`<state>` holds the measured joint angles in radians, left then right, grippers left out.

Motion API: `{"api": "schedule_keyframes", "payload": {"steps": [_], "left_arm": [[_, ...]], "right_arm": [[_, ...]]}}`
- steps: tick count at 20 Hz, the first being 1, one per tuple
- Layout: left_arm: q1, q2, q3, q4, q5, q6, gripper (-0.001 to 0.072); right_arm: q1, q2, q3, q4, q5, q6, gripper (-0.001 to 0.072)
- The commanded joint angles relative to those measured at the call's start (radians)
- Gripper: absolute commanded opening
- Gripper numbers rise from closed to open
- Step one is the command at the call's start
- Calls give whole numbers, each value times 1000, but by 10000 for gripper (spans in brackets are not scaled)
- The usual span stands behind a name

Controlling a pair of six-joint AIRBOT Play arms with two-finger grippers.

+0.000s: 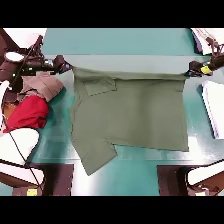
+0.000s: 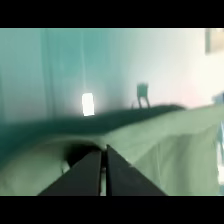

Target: Fold the shirts.

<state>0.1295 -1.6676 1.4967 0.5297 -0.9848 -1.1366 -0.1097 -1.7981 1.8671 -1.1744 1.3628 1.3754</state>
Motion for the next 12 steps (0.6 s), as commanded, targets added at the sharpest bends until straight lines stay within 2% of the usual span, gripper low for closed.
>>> {"api": "schedule_keyframes", "payload": {"steps": [1, 4, 7, 9, 12], "left_arm": [[-13, -48, 83, -19, 64, 73, 28], [-13, -46, 114, 78, -28, 71, 28], [-20, -47, 106, 230, -193, 44, 28], [-39, -47, 73, 318, -254, 35, 28], [-77, -47, 5, 398, -265, 34, 29]], "right_arm": [[0, -47, 85, -2, -79, 13, 14], [0, -16, 85, -10, -26, 1, 14], [2, 19, -2, -34, 44, -31, 14], [2, 56, -119, -54, 35, -31, 14], [3, 119, -288, -56, -29, -31, 15]]}}
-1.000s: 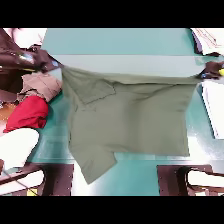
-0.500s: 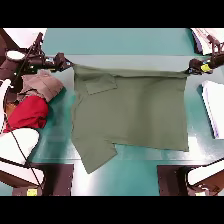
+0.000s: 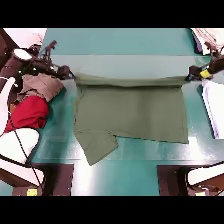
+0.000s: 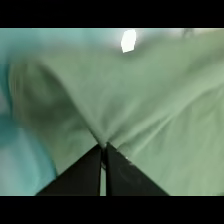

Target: Fold the shirts.

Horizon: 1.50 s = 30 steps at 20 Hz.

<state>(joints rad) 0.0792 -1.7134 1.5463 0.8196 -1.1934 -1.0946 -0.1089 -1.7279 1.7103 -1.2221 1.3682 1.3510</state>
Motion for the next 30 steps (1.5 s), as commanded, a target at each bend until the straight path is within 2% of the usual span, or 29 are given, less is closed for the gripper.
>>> {"api": "schedule_keyframes", "payload": {"steps": [1, 3, 4, 5, 6, 7, 11, 13, 18, 21, 25, 30], "left_arm": [[-35, -1, -62, 114, -47, -8, 29], [-37, -1, -72, 119, -45, -29, 31], [-36, -1, -72, 120, -45, -69, 100], [-34, -1, -72, 123, -48, -101, 415], [-32, -1, -72, 135, -56, -138, 554], [-28, 0, -71, 144, -79, -147, 524], [25, 48, -77, 281, -252, -198, 522], [47, 134, -171, 305, -268, -215, 523], [-9, 504, -669, 286, -123, -265, 523], [-85, 681, -943, 202, -69, -288, 523], [-172, 766, -1109, 138, -16, -336, 523], [-229, 765, -1156, 53, 100, -346, 522]], "right_arm": [[8, 61, -171, -6, -49, -6, 16], [16, 76, -228, -2, -68, -6, 20], [16, 77, -243, 1, -64, -4, 40], [16, 76, -251, 0, -58, -4, 229], [15, 76, -254, -1, -47, 13, 420], [7, 80, -254, -1, -31, 22, 433], [-59, 145, -254, -3, 62, 21, 433], [-97, 194, -254, -2, 102, 16, 432], [-115, 296, -254, 0, 71, -10, 432], [-92, 312, -254, -1, 63, -10, 433], [-86, 313, -254, 0, 75, -10, 432], [-88, 314, -254, 0, 94, -10, 432]]}}
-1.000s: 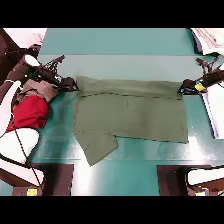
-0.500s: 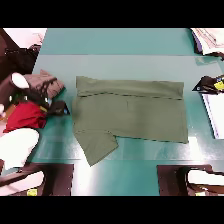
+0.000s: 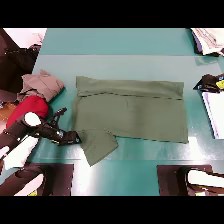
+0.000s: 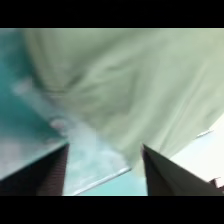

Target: Fold the shirts.

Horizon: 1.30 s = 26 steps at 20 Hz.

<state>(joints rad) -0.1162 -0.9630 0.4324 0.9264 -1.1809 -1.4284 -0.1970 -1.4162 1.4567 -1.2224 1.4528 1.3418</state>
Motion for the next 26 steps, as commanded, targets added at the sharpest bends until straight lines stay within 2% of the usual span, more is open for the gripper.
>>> {"api": "schedule_keyframes", "payload": {"steps": [1, 3, 4, 5, 6, 10, 14, 16, 19, 24, 26], "left_arm": [[-51, 14, -42, -69, 126, -12, 522], [-95, 14, -42, -115, 195, -12, 519], [-116, 14, -42, -135, 227, -12, 376], [-131, 14, -42, -148, 253, -12, 155], [-134, 14, -40, -156, 262, -11, 27], [-134, 15, -17, -154, 235, -3, 28], [-134, 16, 23, -155, 200, 49, 28], [-134, 16, 41, -155, 206, 50, 28], [-134, 16, 54, -157, 205, 61, 28], [-134, 16, 54, -157, 204, 72, 28], [-134, 16, 54, -157, 204, 72, 28]], "right_arm": [[0, 2, 0, 0, 11, 0, 432], [0, 2, 0, 0, 19, 0, 432], [0, 2, 0, 0, 26, 0, 433], [0, 2, 0, 0, 38, 0, 433], [-2, 2, 0, -4, 59, -1, 432], [-65, 34, -69, -2, 122, -16, 432], [-214, 170, -397, -4, 74, -46, 436], [-307, 220, -561, -3, 53, -63, 470], [-427, 265, -745, -1, 16, -117, 457], [-470, 285, -882, 8, -60, -121, 448], [-451, 285, -903, 57, -87, -136, 447]]}}
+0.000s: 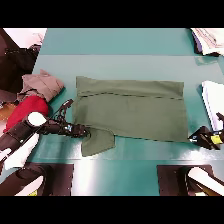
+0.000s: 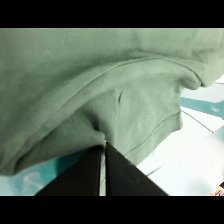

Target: Fold the shirts.

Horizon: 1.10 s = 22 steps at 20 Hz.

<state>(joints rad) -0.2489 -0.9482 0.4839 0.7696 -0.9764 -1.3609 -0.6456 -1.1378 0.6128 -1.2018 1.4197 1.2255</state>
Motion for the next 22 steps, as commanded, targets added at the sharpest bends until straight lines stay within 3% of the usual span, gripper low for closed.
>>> {"api": "schedule_keyframes", "payload": {"steps": [1, 3, 4, 7, 8, 11, 15, 19, 22], "left_arm": [[-1, 1, 2, 0, -1, 4, 28], [-1, 1, 2, 0, -2, 4, 29], [-1, 1, 2, 0, -2, 4, 28], [-1, 1, 2, 1, -30, 7, 28], [-1, 1, 6, 7, -55, 6, 27], [-1, 30, 38, 61, -130, -10, 26], [-1, 214, 84, 119, -221, -122, 26], [-1, 283, 235, 119, -318, -167, 27], [2, 277, 321, 208, -218, -159, 27]], "right_arm": [[16, 6, -61, 53, -58, -23, 442], [64, 7, -60, 53, -61, -23, 427], [87, 7, -60, 50, -59, -23, 372], [133, 8, -58, 50, -56, -31, 58], [143, 18, -58, 48, -56, -35, 17], [149, 101, -58, 43, -41, -36, 16], [106, 275, -5, -48, 80, -35, 16], [166, 356, 137, -47, 99, -6, 15], [261, 304, 257, -47, 63, 26, 15]]}}
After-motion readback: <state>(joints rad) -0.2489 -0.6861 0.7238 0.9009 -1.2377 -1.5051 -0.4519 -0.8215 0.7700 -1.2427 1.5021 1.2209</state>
